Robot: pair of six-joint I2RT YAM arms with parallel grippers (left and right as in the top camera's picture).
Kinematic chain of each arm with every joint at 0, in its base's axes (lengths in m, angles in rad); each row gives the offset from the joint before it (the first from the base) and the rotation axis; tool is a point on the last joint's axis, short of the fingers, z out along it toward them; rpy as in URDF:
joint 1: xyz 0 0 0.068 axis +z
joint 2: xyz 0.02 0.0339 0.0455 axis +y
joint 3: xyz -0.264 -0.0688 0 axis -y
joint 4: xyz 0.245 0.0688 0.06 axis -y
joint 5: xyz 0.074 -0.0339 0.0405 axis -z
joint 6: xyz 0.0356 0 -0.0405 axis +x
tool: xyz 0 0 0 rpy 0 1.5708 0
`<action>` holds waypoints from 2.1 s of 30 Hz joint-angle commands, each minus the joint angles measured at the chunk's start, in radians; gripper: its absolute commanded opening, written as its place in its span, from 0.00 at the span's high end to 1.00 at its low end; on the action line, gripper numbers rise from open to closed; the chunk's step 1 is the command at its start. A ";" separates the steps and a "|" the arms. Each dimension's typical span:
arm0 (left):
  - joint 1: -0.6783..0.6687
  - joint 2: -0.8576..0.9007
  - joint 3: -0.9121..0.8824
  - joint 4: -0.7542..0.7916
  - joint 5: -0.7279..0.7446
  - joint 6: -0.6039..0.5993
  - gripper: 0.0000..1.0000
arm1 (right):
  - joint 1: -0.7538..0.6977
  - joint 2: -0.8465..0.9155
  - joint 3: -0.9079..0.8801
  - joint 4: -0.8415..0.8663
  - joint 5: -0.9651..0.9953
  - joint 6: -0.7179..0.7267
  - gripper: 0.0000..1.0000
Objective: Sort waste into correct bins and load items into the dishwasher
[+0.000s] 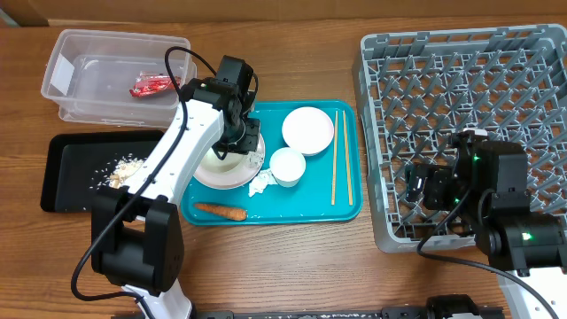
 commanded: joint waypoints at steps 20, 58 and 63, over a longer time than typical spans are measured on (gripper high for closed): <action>-0.064 0.024 -0.038 0.013 0.288 0.014 0.67 | 0.005 -0.004 0.026 0.005 -0.006 0.001 0.00; 0.038 0.022 -0.004 0.219 1.535 0.042 0.96 | -0.050 0.406 0.026 0.613 -1.375 -0.240 0.00; -0.003 0.022 -0.004 0.222 1.485 0.038 0.96 | -0.050 0.406 0.026 0.623 -1.380 -0.230 0.00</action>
